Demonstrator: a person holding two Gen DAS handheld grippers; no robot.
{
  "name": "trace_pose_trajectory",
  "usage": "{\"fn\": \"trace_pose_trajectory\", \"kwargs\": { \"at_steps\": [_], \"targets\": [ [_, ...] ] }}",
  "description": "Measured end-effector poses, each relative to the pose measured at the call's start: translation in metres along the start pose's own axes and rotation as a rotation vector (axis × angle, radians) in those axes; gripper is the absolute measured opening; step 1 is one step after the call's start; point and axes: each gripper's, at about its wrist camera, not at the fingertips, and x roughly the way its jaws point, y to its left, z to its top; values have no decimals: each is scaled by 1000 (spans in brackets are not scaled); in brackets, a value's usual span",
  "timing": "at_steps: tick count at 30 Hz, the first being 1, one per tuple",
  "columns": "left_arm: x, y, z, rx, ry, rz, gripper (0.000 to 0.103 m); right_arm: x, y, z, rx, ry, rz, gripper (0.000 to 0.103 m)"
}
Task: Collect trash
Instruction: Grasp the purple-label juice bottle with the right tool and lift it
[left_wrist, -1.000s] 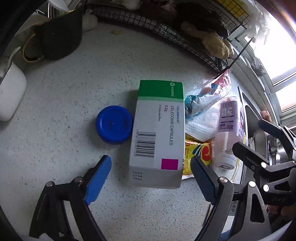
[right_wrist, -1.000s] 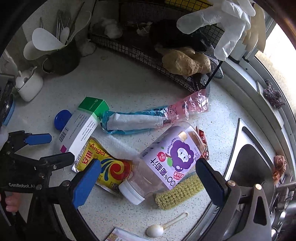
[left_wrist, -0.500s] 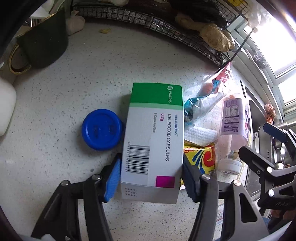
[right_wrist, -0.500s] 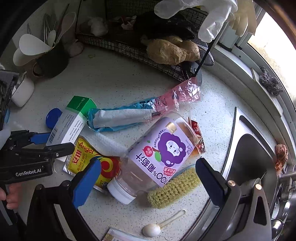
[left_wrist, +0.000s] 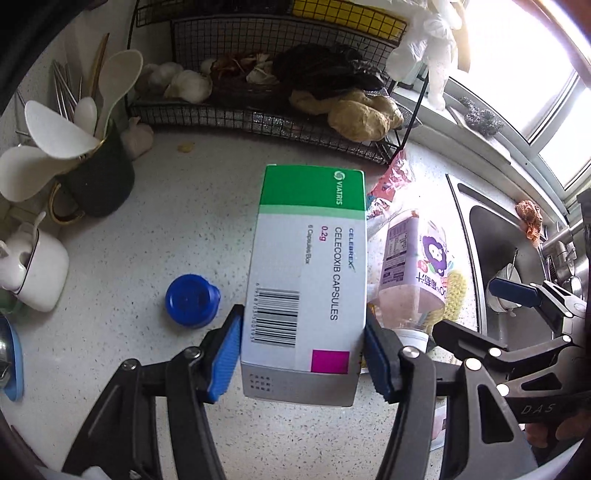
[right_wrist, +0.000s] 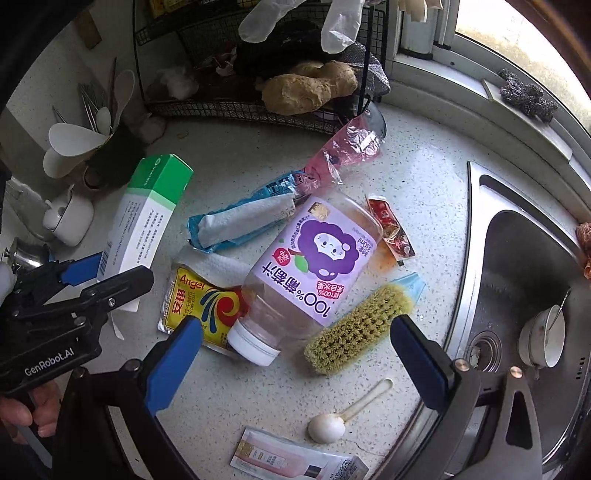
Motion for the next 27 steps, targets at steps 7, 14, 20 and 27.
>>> {"fn": "trace_pose_trajectory", "kwargs": {
  "at_steps": [7, 14, 20, 27],
  "targets": [
    [9, 12, 11, -8, -5, -1, 58, 18, 2, 19, 47, 41, 41, 102],
    [27, 30, 21, -12, 21, 14, 58, 49, 8, 37, 48, 108, 26, 90],
    [42, 29, 27, 6, 42, 31, 58, 74, 9, 42, 69, 178, 28, 78],
    [43, 22, 22, 19, 51, 21, 58, 71, 8, 35, 60, 158, 58, 67]
  ]
}}
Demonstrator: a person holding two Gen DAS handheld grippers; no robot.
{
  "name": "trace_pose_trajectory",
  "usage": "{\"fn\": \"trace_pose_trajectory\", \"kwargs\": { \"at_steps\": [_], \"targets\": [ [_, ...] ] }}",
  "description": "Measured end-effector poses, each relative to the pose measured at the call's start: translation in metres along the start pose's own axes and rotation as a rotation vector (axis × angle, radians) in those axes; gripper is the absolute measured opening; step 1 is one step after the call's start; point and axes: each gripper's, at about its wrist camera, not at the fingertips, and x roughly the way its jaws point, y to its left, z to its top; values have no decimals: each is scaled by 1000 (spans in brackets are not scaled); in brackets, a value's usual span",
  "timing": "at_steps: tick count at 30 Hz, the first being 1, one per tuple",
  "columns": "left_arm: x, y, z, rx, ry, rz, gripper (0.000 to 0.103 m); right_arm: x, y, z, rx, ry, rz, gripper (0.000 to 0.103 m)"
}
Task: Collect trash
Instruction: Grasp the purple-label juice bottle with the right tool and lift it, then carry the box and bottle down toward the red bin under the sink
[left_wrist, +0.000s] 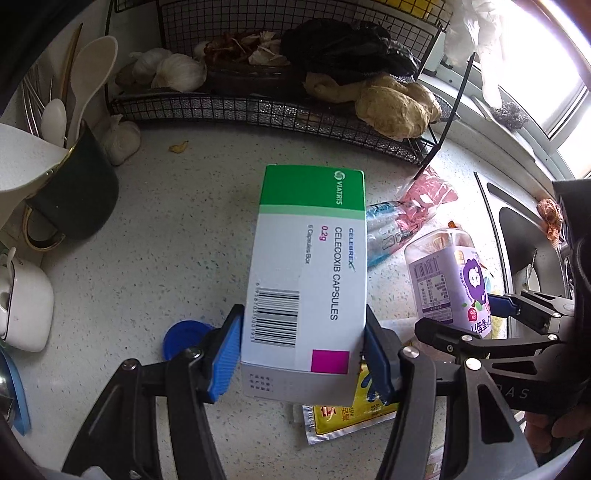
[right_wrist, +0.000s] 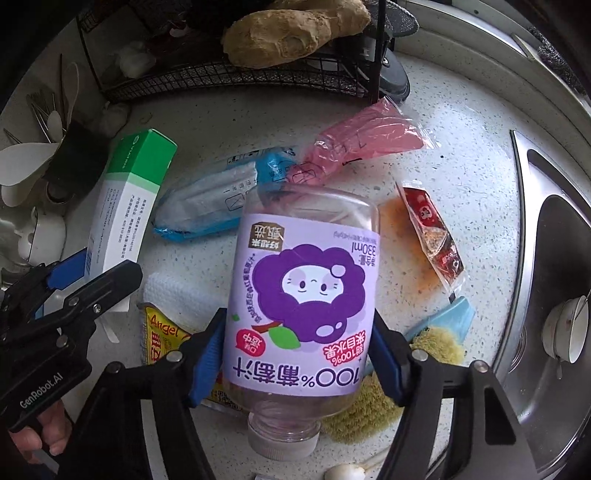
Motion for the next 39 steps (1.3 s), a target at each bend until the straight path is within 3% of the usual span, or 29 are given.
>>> {"fn": "trace_pose_trajectory", "kwargs": {
  "at_steps": [6, 15, 23, 33, 39],
  "targets": [
    [-30, -14, -8, 30, -43, -9, 58, -47, -8, -31, -8, -103, 17, 67],
    [-75, -77, -34, 150, -99, -69, 58, -114, -42, -83, 17, -240, -26, 67],
    [-90, -137, -70, 258, -87, -153, 58, -143, -72, -143, 98, -276, -69, 67],
    [-102, -216, -132, 390, -56, -199, 58, -164, -109, -216, 228, -292, -103, 67],
    [-118, -267, -179, 464, -45, -215, 58, -182, -135, -279, 294, -312, -122, 67]
  ]
}}
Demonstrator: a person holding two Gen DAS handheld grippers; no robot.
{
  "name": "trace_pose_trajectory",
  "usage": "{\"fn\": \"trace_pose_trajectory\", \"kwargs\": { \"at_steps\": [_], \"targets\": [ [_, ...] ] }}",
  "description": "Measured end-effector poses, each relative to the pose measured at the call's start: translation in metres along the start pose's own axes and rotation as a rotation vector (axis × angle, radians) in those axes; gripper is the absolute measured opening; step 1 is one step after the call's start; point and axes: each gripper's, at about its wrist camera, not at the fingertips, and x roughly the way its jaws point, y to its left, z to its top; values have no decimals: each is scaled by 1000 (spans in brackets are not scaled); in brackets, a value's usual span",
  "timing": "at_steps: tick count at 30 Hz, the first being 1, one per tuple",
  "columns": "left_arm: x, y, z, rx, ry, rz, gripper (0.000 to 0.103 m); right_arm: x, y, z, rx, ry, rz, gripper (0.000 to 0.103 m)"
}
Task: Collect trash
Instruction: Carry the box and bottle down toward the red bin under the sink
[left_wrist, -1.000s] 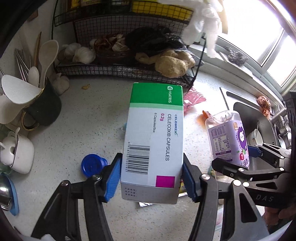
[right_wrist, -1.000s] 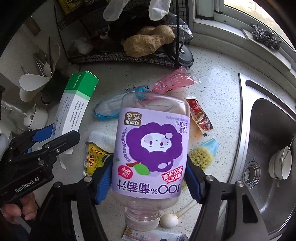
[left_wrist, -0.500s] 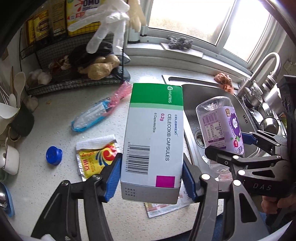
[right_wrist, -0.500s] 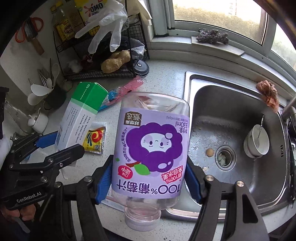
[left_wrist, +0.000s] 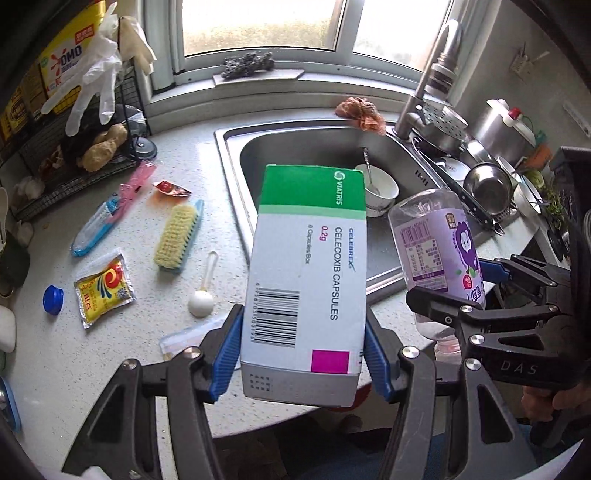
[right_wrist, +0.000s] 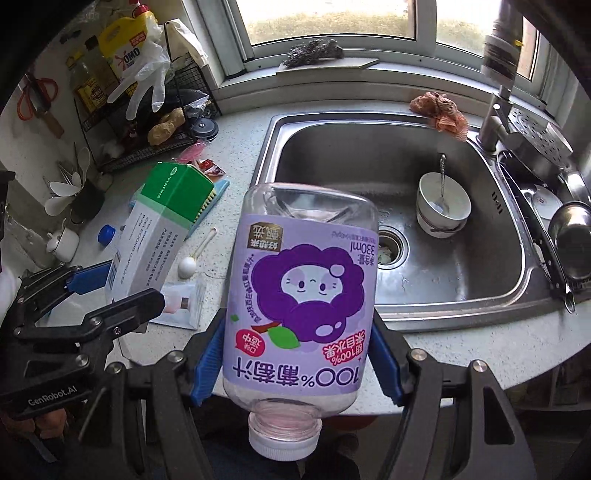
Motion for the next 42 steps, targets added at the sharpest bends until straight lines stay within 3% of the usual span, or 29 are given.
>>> {"fn": "trace_pose_trajectory", "kwargs": {
  "at_steps": [11, 20, 28, 34, 42],
  "targets": [
    [-12, -118, -49, 117, 22, -30, 58, -54, -65, -87, 90, -17, -42, 67],
    [13, -180, -94, 211, 120, -74, 58, -49, -97, -148, 177, 50, -68, 67],
    [72, -194, -134, 282, 238, -101, 58, 2, -111, -194, 264, 132, -85, 67],
    [147, -198, -173, 313, 312, -58, 58, 73, -130, -235, 333, 193, -82, 67],
    [271, -181, -232, 257, 420, -77, 58, 185, -156, -285, 323, 235, -110, 67]
  ]
}}
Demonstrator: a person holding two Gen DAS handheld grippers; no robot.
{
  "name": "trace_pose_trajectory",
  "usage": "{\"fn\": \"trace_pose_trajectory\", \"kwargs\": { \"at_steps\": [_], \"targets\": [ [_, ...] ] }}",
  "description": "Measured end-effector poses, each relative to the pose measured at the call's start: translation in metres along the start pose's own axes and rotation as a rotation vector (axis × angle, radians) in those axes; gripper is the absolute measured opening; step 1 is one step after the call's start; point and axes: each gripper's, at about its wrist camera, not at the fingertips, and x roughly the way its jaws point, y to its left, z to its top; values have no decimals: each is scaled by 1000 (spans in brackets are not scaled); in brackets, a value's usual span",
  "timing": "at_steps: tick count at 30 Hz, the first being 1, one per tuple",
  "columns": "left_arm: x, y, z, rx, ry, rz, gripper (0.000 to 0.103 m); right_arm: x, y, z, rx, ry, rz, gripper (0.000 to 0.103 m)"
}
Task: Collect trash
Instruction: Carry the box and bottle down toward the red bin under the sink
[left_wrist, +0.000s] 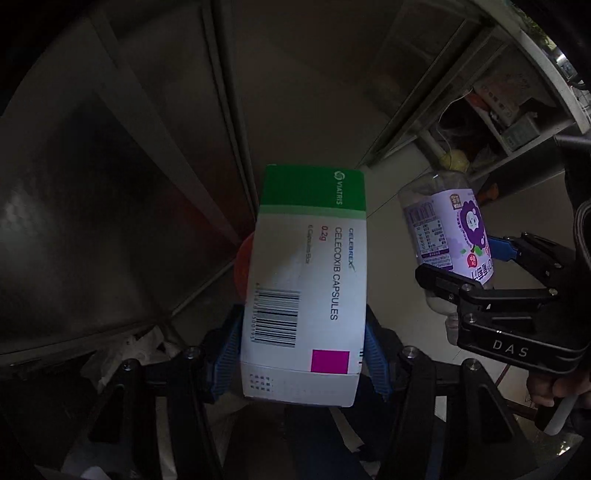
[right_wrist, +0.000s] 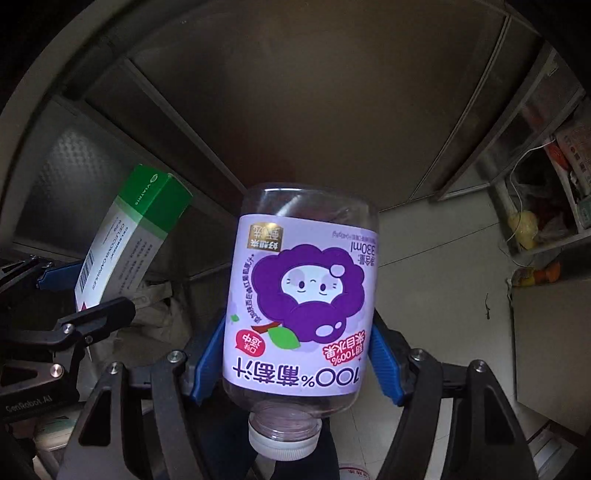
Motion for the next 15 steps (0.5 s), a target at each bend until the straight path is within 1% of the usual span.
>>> {"fn": "trace_pose_trajectory", "kwargs": {
  "at_steps": [3, 5, 8, 12, 15],
  "targets": [
    [54, 4, -1, -5, 26, -21, 58, 46, -12, -6, 12, 8, -7, 67],
    [89, 4, 0, 5, 46, -16, 58, 75, -23, -11, 35, 26, 1, 67],
    [129, 2, 4, 26, 65, -11, 58, 113, -43, -21, 56, 57, -2, 67],
    [160, 0, 4, 56, 71, 28, 58, 148, -52, -28, 76, 98, -1, 67],
    [173, 8, -1, 58, 96, 7, 58, 161, -56, -28, 78, 111, -4, 67]
  ]
}}
